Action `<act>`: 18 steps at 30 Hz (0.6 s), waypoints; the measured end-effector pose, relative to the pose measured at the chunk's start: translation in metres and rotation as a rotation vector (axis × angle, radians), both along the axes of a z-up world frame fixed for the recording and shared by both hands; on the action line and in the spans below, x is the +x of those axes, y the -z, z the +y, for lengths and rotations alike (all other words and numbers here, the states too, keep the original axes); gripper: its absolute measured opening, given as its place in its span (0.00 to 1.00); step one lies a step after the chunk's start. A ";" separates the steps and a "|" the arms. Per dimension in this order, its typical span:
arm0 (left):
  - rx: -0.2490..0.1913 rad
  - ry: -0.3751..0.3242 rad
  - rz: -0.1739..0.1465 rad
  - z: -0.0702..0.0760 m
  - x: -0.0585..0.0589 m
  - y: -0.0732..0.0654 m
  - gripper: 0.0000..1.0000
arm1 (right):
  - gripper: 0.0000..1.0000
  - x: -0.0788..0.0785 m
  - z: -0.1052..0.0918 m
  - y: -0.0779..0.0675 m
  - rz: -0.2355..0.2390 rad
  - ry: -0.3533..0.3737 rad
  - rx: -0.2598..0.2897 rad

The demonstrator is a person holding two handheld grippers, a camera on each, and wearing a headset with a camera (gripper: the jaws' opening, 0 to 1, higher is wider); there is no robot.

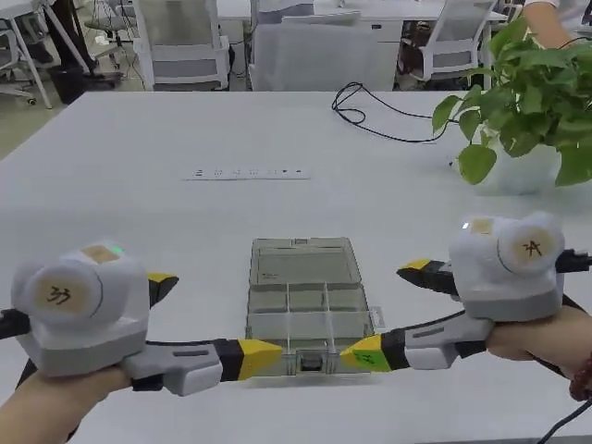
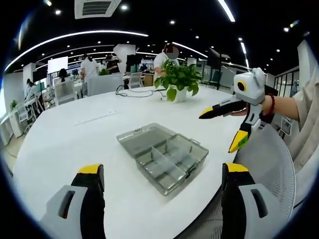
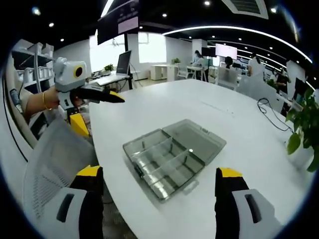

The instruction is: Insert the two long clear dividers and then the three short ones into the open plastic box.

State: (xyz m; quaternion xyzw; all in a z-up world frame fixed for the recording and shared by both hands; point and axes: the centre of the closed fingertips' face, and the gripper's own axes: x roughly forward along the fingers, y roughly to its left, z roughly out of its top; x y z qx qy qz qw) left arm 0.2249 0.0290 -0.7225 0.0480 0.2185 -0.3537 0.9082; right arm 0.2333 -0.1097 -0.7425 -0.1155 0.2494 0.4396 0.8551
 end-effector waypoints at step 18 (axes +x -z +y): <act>0.062 0.020 -0.014 -0.006 0.007 0.003 1.00 | 1.00 0.003 0.013 0.008 0.012 0.010 0.023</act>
